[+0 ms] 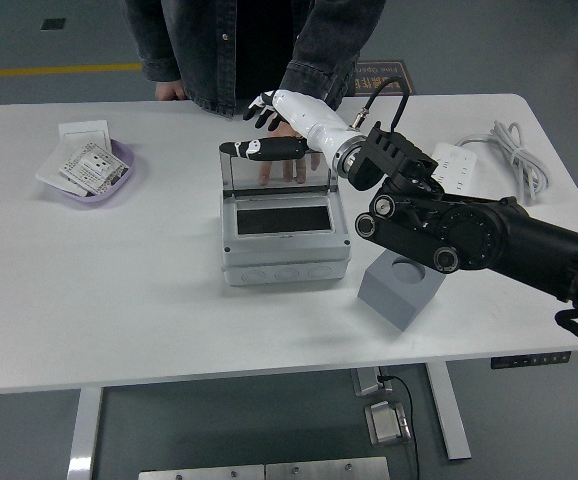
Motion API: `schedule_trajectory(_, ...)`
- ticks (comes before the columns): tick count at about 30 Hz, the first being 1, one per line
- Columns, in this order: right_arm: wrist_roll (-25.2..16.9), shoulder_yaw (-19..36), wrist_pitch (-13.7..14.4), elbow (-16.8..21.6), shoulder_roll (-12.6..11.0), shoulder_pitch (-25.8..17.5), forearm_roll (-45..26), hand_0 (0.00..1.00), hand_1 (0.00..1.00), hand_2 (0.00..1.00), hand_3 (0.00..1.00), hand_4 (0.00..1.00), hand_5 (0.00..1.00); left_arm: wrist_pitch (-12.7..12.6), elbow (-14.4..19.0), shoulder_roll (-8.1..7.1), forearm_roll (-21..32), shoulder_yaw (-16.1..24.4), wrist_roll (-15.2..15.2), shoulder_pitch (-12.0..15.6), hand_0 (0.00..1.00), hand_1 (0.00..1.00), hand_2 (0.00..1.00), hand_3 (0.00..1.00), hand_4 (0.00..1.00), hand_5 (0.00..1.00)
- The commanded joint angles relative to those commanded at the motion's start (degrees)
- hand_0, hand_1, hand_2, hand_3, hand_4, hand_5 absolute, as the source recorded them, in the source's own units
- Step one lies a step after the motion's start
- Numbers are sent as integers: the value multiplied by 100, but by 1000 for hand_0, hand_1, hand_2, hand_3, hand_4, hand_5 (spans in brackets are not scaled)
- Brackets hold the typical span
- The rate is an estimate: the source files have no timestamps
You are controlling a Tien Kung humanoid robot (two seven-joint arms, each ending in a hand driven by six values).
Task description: Pick up the cylinder from the cube,place it in the box,flap close box
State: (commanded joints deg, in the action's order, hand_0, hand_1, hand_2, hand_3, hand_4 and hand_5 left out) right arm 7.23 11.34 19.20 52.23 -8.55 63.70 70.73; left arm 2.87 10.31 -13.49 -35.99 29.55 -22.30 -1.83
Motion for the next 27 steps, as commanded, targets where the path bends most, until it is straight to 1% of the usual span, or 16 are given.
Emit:
schedule_trajectory(2,-35,-61,18,-225,27,0,-94,708,611,639,706,998,753,3,0,1,-16,13,1,-3,670,708,601,619,594,132)
schedule_trajectory(4,-62,-98,32,-367,35,-17,-158,708,610,638,707,998,765,7,0,5,-34,22,1,-6,670,709,602,615,594,132)
schedule_trajectory(8,-93,-143,54,-368,-7,-110,-171,708,610,638,707,998,765,16,0,17,9,-34,18,-8,670,709,602,615,594,132)
schedule_trajectory(12,-88,-136,71,-128,-145,-261,-51,705,608,638,707,998,774,14,0,23,97,-114,49,-9,670,708,602,615,594,132)
schedule_trajectory(15,-61,-97,81,185,-314,-400,133,702,602,638,706,996,773,10,0,22,104,-108,60,-4,670,709,601,614,593,132)
schedule_trajectory(19,-10,-24,97,613,-538,-542,404,702,602,638,706,996,773,12,0,29,33,-95,44,5,670,709,601,614,593,132)
schedule_trajectory(21,25,6,100,835,-636,-595,534,695,599,633,703,995,772,30,0,41,-89,-108,12,1,670,710,601,613,593,132)
schedule_trajectory(26,71,16,124,1211,-808,-709,715,695,599,633,703,995,772,39,0,60,-205,-69,-21,14,670,710,601,613,593,132)
schedule_trajectory(27,78,6,128,1268,-833,-733,739,682,593,633,704,994,776,39,0,63,-212,-62,-23,16,670,709,602,614,594,132)
